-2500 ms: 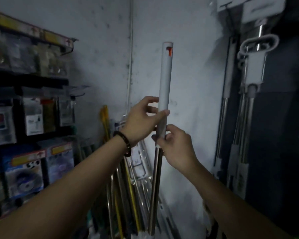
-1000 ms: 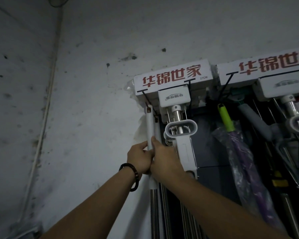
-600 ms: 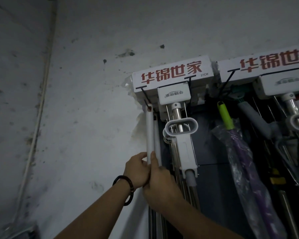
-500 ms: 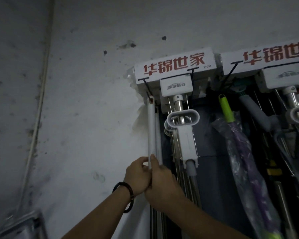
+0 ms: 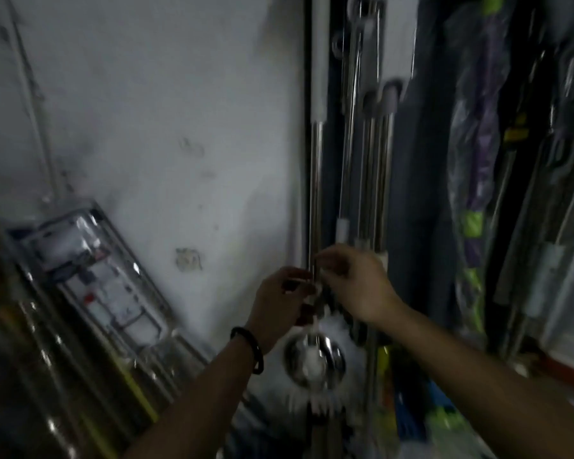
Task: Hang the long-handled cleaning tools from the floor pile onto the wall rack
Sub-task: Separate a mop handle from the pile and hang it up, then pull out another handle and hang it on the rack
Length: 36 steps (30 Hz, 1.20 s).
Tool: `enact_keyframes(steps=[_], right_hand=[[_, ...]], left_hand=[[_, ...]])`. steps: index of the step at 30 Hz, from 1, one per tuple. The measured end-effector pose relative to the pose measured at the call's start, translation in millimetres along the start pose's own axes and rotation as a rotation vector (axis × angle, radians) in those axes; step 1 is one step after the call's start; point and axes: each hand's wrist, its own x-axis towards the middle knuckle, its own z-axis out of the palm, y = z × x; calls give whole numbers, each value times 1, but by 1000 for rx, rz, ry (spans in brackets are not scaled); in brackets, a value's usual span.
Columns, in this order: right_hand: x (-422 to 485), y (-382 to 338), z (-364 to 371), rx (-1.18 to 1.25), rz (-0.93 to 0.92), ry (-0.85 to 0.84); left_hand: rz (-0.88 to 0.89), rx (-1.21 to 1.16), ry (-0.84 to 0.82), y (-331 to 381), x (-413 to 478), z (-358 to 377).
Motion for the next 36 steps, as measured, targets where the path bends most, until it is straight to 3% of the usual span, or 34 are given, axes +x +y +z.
enact_keyframes(steps=[5, 9, 13, 17, 22, 30, 36], right_hand=[[-109, 64, 49, 228, 315, 65], [-213, 124, 83, 325, 654, 87], [-287, 179, 107, 308, 955, -133], [-330, 228, 121, 310, 1163, -316], [-350, 294, 126, 65, 1150, -380], [-316, 367, 148, -115, 958, -562], [-308, 399, 187, -93, 1119, -600]], left_hand=[[-228, -137, -21, -99, -62, 18], [-360, -113, 8, -186, -115, 39], [-536, 0, -72, -247, -159, 55], [-730, -39, -66, -279, -180, 78], [-909, 26, -95, -311, -188, 107], [-1025, 65, 46, -339, -197, 139], [-1088, 43, 116, -355, -201, 154]])
